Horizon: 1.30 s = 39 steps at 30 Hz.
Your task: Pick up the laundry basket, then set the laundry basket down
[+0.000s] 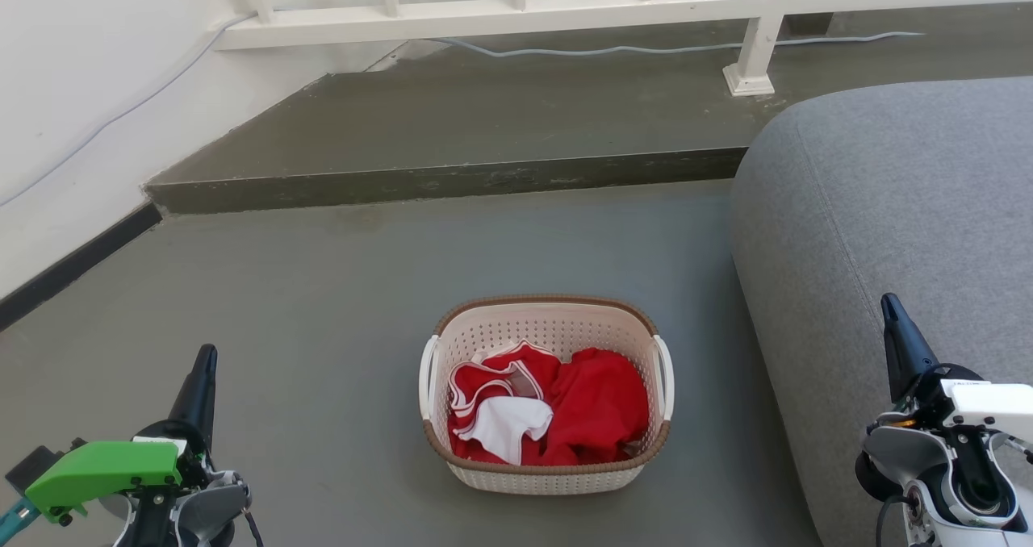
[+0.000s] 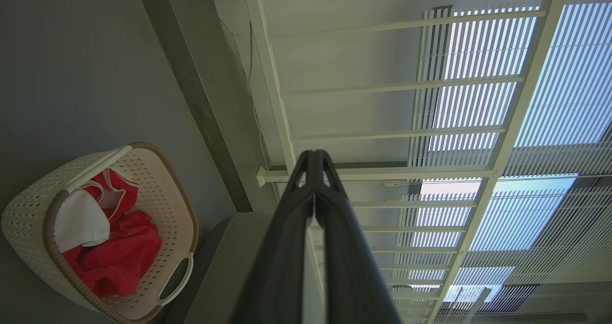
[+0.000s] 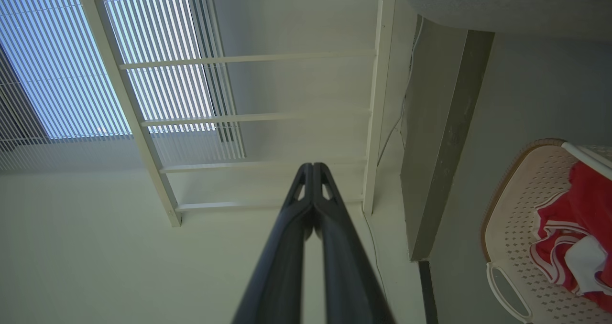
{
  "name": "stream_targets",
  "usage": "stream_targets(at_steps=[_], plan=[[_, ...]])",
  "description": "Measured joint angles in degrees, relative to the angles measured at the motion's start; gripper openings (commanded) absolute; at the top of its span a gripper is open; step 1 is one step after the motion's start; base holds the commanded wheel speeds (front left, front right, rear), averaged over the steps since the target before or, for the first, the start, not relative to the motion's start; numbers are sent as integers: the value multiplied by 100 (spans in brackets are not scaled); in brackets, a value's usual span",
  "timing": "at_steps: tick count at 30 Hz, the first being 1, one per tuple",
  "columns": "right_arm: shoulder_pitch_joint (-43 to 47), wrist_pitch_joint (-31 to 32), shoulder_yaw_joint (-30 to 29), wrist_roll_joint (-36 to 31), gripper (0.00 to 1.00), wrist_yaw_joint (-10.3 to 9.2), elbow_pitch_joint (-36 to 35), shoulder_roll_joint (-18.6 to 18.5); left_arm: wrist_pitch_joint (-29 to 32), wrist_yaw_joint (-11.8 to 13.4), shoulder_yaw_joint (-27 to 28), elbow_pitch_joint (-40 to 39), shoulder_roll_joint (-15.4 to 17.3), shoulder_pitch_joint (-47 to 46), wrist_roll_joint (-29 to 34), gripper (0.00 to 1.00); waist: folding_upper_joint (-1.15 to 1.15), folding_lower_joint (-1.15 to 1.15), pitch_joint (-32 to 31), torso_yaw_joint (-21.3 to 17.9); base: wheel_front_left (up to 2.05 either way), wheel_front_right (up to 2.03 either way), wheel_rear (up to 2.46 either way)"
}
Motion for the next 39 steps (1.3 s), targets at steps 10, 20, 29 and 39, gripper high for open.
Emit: stream_targets(at_steps=[10,20,29,39], plan=[[-9,0,-3,0,0,5,-4,0,0,0,3,-1,0,0,0,0,0,0,0,0,0,0,0],[-10,14,-4,0,0,5,-7,1,0,0,7,-3,-1,0,0,0,0,0,0,0,0,0,0],[-10,14,-5,0,0,5,-8,1,1,0,11,-4,-1,0,0,0,0,0,1,0,0,0,0],[-10,14,-8,0,0,5,-9,1,1,0,13,-5,-1,0,0,0,0,0,0,0,0,0,0]])
